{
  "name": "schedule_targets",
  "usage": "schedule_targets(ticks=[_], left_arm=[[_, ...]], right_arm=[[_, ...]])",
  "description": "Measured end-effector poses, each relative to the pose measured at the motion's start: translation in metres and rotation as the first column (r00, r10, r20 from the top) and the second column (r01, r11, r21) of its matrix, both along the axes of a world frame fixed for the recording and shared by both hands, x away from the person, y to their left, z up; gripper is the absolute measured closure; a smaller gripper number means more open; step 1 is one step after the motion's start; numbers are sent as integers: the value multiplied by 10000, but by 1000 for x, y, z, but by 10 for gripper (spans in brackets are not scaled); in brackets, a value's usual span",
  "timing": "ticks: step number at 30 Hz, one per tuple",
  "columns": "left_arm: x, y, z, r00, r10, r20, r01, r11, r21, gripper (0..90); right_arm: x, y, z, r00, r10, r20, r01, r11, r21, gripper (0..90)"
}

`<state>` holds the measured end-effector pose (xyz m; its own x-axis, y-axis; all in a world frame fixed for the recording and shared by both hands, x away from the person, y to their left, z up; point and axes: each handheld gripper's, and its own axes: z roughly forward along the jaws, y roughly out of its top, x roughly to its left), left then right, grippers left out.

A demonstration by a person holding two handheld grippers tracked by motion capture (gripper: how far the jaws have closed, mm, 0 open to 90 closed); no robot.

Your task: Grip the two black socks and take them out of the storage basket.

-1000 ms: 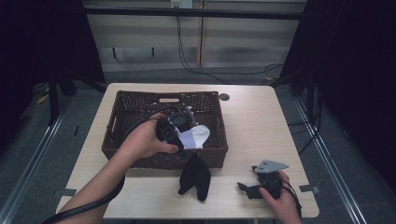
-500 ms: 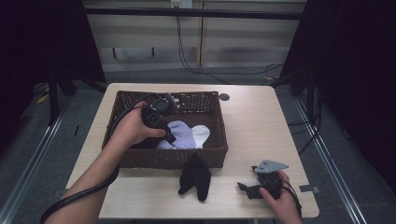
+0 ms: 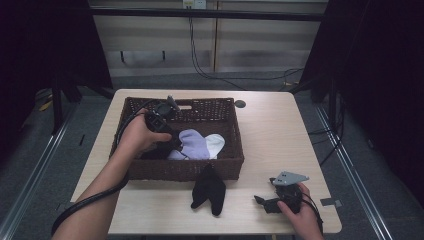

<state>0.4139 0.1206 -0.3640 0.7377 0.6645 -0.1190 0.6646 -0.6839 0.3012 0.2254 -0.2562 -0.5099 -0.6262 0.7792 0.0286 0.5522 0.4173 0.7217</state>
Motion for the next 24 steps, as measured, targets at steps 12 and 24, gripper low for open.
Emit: schedule_targets(ticks=[12,24], left_arm=[[20,7,-31,9979,617,-220,-609,9975,351,267],[38,20,-61,9886,1403,-545,-1368,9886,626,283]], right_arm=[[0,0,0,10000,-16,-26,16,10000,10,123],[0,0,0,10000,-20,-12,20,10000,-4,123]])
